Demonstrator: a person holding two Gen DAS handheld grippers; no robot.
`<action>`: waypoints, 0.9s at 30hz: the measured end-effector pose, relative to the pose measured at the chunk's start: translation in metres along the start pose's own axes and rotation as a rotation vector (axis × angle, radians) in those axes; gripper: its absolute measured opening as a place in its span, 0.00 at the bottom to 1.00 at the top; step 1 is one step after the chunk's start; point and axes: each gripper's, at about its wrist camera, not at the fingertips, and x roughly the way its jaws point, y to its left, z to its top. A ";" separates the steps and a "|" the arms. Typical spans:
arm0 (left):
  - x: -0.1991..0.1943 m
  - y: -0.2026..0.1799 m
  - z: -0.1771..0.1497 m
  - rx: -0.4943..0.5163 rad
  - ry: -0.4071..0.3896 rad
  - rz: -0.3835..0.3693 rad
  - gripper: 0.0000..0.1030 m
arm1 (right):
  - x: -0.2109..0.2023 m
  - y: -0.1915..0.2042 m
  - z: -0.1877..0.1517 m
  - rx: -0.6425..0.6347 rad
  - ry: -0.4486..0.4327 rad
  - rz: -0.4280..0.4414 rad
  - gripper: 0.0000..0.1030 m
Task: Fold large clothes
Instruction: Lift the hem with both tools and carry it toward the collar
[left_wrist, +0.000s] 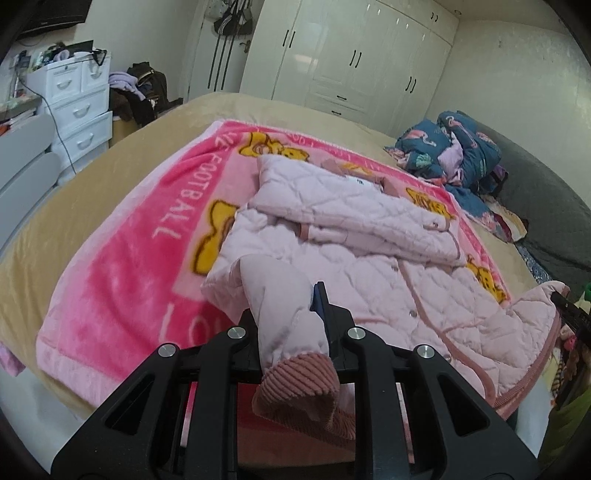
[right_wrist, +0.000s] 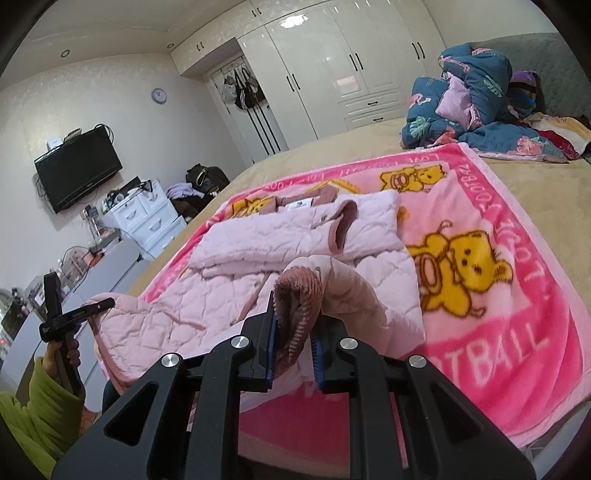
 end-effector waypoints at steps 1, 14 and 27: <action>0.001 0.000 0.003 -0.002 -0.003 -0.002 0.11 | 0.001 0.000 0.003 0.002 -0.004 -0.003 0.14; 0.006 -0.015 0.043 -0.010 -0.069 0.015 0.11 | 0.008 0.003 0.041 0.003 -0.067 -0.025 0.14; 0.013 -0.023 0.093 -0.025 -0.121 0.029 0.12 | 0.017 -0.008 0.085 0.057 -0.140 -0.055 0.14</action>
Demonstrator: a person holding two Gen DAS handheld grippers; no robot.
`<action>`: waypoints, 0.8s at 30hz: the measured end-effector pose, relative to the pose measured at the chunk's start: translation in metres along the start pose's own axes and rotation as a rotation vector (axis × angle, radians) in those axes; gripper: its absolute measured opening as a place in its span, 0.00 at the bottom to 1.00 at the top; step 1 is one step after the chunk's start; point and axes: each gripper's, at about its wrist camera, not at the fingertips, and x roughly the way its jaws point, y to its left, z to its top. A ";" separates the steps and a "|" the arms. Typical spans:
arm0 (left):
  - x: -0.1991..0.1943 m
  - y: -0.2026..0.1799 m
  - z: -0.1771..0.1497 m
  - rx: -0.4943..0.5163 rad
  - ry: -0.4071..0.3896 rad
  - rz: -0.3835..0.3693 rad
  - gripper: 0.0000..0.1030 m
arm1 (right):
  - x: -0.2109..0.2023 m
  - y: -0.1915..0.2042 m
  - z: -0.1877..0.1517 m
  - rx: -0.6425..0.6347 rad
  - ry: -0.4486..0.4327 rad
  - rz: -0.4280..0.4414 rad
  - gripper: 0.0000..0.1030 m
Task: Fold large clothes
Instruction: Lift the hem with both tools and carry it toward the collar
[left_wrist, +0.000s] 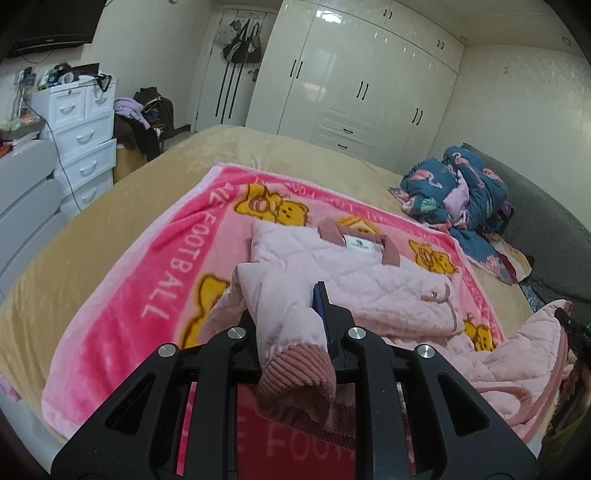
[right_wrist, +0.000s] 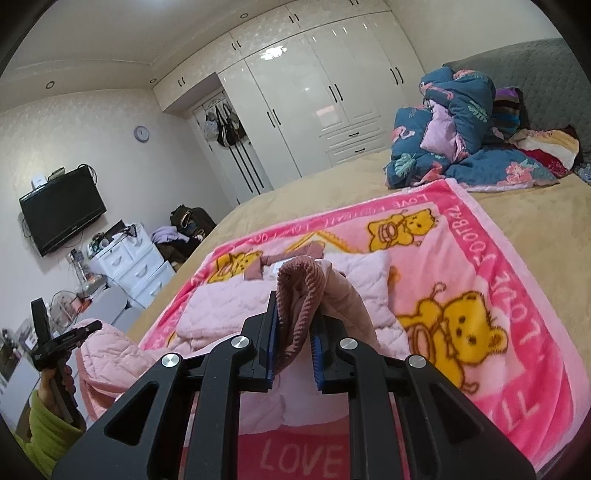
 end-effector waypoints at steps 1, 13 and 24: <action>0.001 -0.001 0.002 0.001 -0.003 0.002 0.12 | 0.001 0.000 0.004 0.000 -0.005 0.000 0.14; 0.017 -0.020 0.037 0.041 -0.031 0.031 0.12 | 0.017 -0.005 0.044 0.017 -0.047 -0.020 0.14; 0.052 -0.025 0.057 0.054 -0.022 0.061 0.12 | 0.046 -0.013 0.061 0.015 -0.033 -0.057 0.14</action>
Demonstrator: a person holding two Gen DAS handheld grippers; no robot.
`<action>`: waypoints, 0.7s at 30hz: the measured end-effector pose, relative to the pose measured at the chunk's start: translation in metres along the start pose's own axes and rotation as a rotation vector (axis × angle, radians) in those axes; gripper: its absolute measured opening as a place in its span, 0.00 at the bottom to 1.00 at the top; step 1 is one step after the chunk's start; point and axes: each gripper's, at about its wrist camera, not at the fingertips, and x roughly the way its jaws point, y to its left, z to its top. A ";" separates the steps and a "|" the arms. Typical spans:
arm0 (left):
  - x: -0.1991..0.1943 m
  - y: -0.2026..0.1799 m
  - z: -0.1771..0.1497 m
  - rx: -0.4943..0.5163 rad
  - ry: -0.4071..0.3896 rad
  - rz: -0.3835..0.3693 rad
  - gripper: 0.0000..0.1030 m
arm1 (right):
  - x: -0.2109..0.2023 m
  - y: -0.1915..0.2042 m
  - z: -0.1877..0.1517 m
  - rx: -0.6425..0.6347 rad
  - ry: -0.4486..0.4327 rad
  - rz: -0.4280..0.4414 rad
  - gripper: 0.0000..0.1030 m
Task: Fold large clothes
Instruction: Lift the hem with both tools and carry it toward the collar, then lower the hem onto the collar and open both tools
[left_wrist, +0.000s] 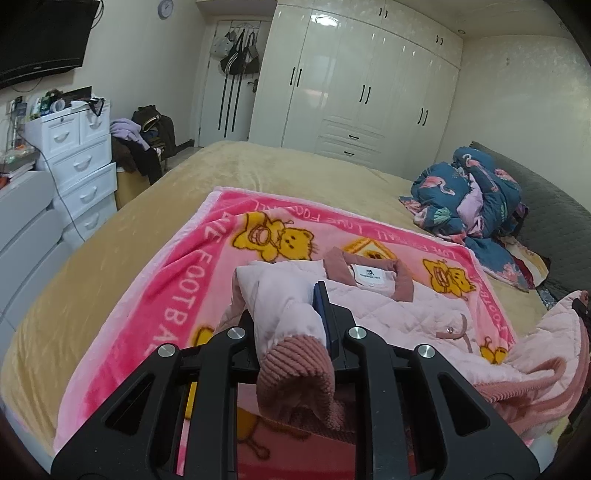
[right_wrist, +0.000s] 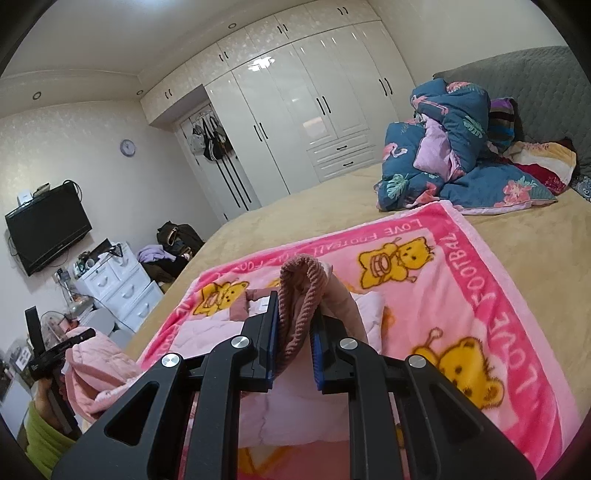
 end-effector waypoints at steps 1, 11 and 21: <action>0.002 -0.001 0.000 0.002 0.001 0.004 0.12 | 0.004 -0.002 0.001 0.003 0.002 -0.003 0.14; 0.046 0.006 0.010 0.011 0.040 0.047 0.12 | 0.052 -0.015 0.010 -0.014 0.031 -0.055 0.14; 0.097 0.015 0.016 0.002 0.105 0.093 0.14 | 0.109 -0.042 0.023 0.075 0.089 -0.066 0.16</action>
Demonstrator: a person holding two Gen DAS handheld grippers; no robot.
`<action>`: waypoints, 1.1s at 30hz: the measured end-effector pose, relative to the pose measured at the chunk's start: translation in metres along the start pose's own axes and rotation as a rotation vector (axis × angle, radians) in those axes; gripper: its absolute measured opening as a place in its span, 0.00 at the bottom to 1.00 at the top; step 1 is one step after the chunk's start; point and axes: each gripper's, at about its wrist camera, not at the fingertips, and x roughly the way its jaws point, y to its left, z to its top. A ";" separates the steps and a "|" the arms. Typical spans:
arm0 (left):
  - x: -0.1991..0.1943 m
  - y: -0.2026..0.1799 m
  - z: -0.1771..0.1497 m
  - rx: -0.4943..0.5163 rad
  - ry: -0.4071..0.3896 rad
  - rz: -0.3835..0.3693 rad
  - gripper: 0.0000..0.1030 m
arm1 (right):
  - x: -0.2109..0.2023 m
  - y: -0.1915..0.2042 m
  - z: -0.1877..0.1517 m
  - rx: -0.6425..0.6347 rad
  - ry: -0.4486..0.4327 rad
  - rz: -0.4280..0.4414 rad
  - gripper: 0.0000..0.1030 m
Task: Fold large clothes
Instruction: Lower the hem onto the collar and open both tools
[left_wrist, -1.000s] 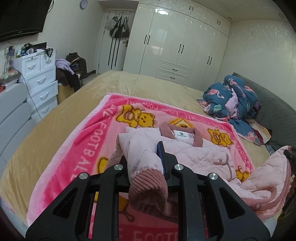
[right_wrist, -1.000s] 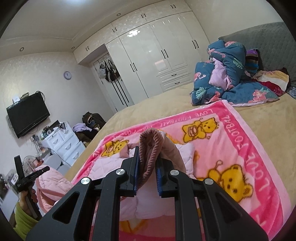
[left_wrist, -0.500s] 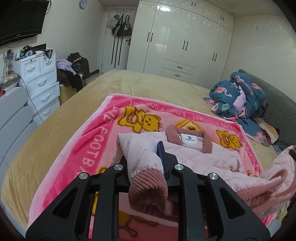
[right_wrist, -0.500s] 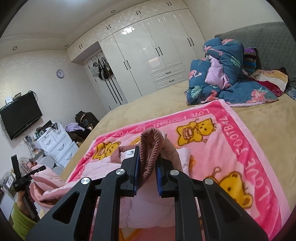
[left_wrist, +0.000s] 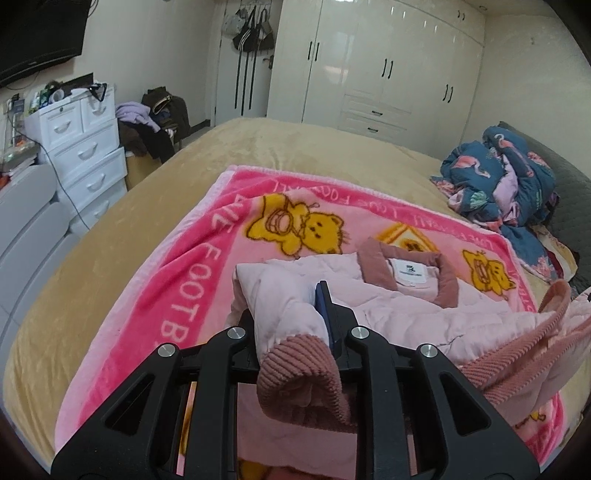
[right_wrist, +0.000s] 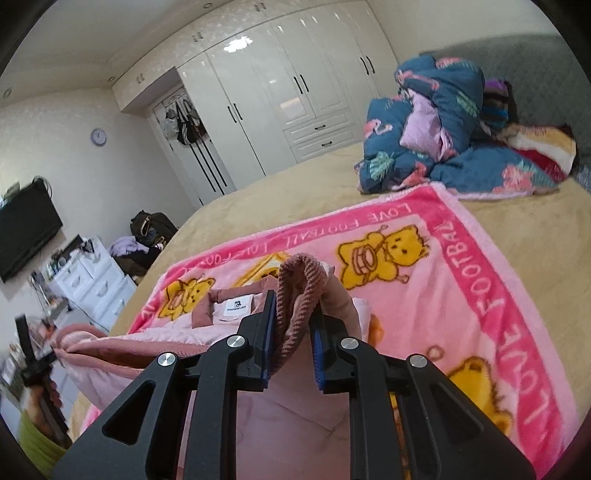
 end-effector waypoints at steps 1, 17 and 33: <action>0.005 0.000 0.001 0.000 0.007 0.004 0.14 | 0.006 -0.003 0.001 0.020 0.008 0.005 0.16; 0.070 -0.005 0.002 0.011 0.115 0.049 0.17 | 0.041 -0.015 0.005 0.044 0.026 -0.032 0.59; 0.060 -0.015 0.009 -0.028 0.071 -0.024 0.75 | 0.088 0.005 -0.062 -0.129 0.186 -0.092 0.80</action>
